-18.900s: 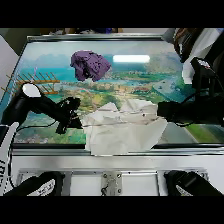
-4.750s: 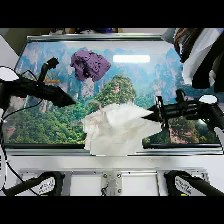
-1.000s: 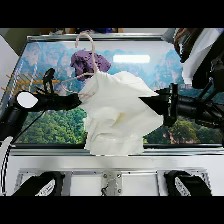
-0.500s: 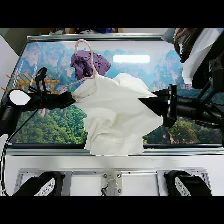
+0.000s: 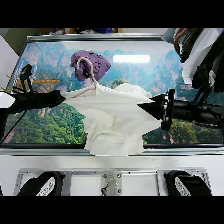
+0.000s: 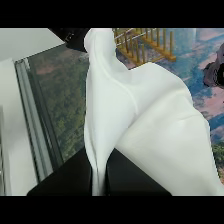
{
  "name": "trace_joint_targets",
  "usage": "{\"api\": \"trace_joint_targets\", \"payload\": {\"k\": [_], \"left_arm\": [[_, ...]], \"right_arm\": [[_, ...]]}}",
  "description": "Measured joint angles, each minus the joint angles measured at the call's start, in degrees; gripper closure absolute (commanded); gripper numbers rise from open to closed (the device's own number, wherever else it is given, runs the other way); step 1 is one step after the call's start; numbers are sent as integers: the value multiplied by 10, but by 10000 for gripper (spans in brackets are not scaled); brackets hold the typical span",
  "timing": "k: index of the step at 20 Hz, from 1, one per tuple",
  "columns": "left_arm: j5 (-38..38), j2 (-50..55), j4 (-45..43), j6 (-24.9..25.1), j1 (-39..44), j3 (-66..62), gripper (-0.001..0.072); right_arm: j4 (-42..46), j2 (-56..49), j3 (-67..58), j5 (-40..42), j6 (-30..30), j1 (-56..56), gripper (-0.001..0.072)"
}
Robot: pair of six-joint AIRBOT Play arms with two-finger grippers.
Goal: Fold the clothes and pants, and hang the long-sleeved shirts on hangers.
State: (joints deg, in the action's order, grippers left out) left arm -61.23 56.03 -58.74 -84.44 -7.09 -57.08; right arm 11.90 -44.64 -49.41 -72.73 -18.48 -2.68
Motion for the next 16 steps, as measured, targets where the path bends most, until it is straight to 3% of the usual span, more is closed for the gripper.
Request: {"api": "trace_joint_targets", "payload": {"k": [9, 16], "left_arm": [[-74, -9, -8, 14, 7, -184, 685], [-112, -9, -65, -8, 161, -286, 685]], "right_arm": [[45, 0, -1, 13, -20, 0, 699], [-16, 0, 0, 87, -26, 0, 699]]}}
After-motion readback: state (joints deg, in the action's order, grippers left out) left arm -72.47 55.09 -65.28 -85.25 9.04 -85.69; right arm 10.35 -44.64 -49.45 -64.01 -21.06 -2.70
